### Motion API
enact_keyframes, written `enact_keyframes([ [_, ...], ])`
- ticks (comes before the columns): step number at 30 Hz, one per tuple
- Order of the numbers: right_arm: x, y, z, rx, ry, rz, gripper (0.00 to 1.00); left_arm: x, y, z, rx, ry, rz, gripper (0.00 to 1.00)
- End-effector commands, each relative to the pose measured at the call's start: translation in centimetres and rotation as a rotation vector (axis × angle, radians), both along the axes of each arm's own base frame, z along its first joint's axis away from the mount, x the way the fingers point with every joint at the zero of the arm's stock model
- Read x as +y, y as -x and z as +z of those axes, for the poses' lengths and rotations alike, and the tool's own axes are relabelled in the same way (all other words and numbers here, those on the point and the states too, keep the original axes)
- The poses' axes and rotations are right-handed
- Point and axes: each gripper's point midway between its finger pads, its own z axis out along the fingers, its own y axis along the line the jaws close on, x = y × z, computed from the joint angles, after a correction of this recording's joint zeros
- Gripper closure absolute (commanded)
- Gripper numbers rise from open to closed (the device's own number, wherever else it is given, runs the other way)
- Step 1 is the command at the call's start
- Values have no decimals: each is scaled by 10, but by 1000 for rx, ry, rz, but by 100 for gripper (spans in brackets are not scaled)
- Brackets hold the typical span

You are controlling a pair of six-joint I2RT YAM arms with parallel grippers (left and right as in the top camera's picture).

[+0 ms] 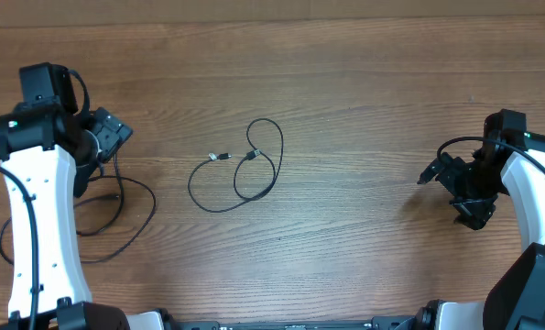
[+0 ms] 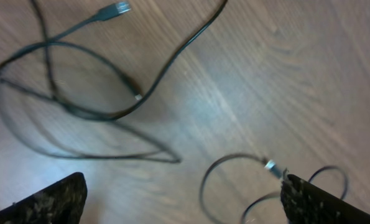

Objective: Untangle cables

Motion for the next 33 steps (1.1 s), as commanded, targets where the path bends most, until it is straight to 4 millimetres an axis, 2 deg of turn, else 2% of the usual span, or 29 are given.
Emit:
enact_keyframes([
  [1, 1, 1, -2, 4, -8, 5, 0, -3, -6, -19, 0, 56, 87, 3],
  [7, 1, 1, -2, 4, -8, 5, 0, -3, -5, -47, 78, 79, 116, 6],
  [12, 1, 1, -2, 3, -7, 5, 0, -4, 1, -71, 173, 96, 120, 14],
  [16, 1, 1, -2, 4, -7, 5, 0, 8, 2, -83, 219, 37, 146, 21],
  [21, 1, 1, -2, 3, -7, 5, 0, 34, 8, -91, 273, -101, 223, 26],
  [22, 1, 1, -2, 2, -7, 5, 0, 37, 9, -92, 280, -118, 226, 29],
  [24, 1, 1, -2, 2, -7, 5, 0, 42, 10, -91, 282, -137, 234, 41],
  [28, 1, 1, -2, 3, -7, 5, 0, 57, 12, -87, 267, -130, 281, 87],
  [29, 1, 1, -2, 3, -7, 5, 0, 62, 12, -85, 260, -123, 297, 96],
  [33, 1, 1, -2, 3, -7, 5, 0, 98, 18, -58, 206, -104, 412, 96],
])
